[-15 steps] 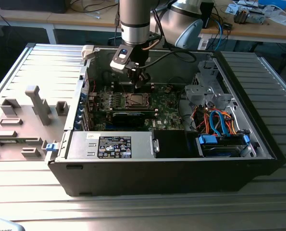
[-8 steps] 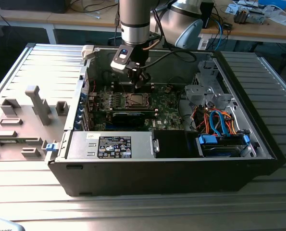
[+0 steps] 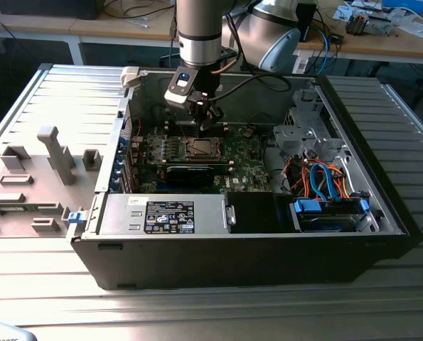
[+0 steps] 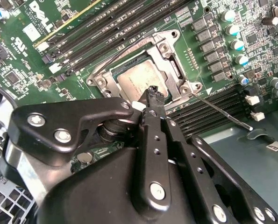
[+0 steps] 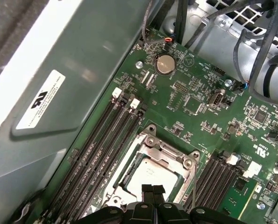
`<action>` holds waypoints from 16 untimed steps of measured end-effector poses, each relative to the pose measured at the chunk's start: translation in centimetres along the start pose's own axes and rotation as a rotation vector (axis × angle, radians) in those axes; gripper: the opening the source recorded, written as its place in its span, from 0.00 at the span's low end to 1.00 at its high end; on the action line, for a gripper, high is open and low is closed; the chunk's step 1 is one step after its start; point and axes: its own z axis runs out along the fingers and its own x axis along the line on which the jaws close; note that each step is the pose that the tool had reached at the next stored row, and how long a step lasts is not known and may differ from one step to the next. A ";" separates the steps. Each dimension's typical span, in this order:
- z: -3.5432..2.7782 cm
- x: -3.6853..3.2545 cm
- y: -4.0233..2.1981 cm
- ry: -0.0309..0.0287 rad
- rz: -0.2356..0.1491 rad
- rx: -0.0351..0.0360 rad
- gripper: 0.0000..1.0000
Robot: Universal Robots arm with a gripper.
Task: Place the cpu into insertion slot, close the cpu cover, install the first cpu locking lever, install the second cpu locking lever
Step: 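Install the first cpu locking lever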
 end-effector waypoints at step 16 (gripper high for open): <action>0.00 0.00 0.00 0.0006 -0.064 -0.0059 0.11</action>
